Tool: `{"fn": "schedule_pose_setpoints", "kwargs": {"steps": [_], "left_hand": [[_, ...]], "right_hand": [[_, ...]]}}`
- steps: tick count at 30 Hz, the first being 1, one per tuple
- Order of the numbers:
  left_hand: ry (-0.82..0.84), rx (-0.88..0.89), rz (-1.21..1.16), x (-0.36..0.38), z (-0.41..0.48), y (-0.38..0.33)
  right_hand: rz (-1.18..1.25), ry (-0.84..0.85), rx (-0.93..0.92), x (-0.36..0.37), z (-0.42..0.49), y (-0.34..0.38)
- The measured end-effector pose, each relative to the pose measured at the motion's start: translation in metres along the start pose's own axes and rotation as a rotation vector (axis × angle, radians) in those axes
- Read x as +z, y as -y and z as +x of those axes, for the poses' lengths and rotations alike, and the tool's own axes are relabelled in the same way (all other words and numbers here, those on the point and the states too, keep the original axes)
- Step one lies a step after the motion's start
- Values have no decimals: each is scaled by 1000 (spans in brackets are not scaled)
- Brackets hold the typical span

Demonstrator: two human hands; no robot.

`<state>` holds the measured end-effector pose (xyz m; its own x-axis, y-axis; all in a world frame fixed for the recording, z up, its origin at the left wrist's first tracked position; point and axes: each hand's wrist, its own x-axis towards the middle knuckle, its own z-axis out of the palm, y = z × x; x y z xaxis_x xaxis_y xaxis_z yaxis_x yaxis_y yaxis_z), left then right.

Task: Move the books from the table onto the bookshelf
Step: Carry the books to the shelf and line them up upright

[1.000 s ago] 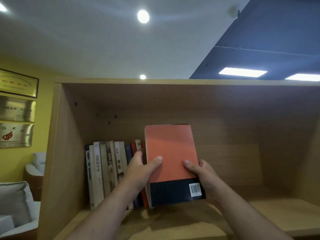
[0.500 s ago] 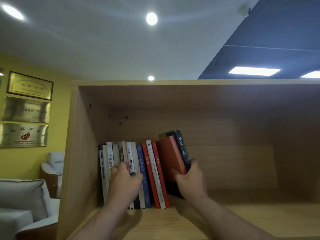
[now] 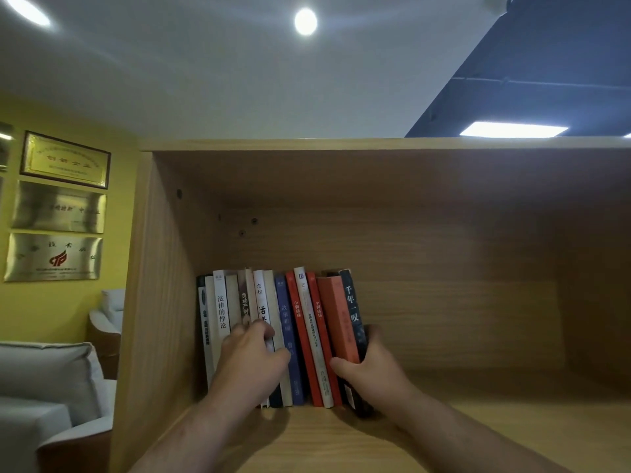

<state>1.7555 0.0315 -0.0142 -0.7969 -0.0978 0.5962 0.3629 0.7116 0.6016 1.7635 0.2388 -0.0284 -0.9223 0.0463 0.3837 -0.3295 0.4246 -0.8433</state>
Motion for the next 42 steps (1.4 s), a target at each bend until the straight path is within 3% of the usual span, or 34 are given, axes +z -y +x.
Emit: {"fn": "schedule_pose_setpoints", "kwargs": {"steps": [3,9,19,28,33,35,38,42], "left_hand": [[-12,-2,24,3,-1,-1],[-79,-34,43,4,-2,3],[-106,9,46,-2,8,18],[7,-57,126,-3,5,25],[-62,-20,17,-10,-3,18],[-122,57,-10,-18,2,10],[-179,180,135,-29,20,-7],[-83,165,258,-32,47,-23]], "right_hand": [[32,125,1,-8,-6,-2],[-80,207,6,-7,-1,-1],[-85,141,43,5,18,-13],[-110,177,-18,6,22,-16],[-47,-31,-24,7,15,-3],[-222,-93,-98,5,12,7],[-557,-90,-256,5,16,25],[-659,-61,-326,22,24,36]]}}
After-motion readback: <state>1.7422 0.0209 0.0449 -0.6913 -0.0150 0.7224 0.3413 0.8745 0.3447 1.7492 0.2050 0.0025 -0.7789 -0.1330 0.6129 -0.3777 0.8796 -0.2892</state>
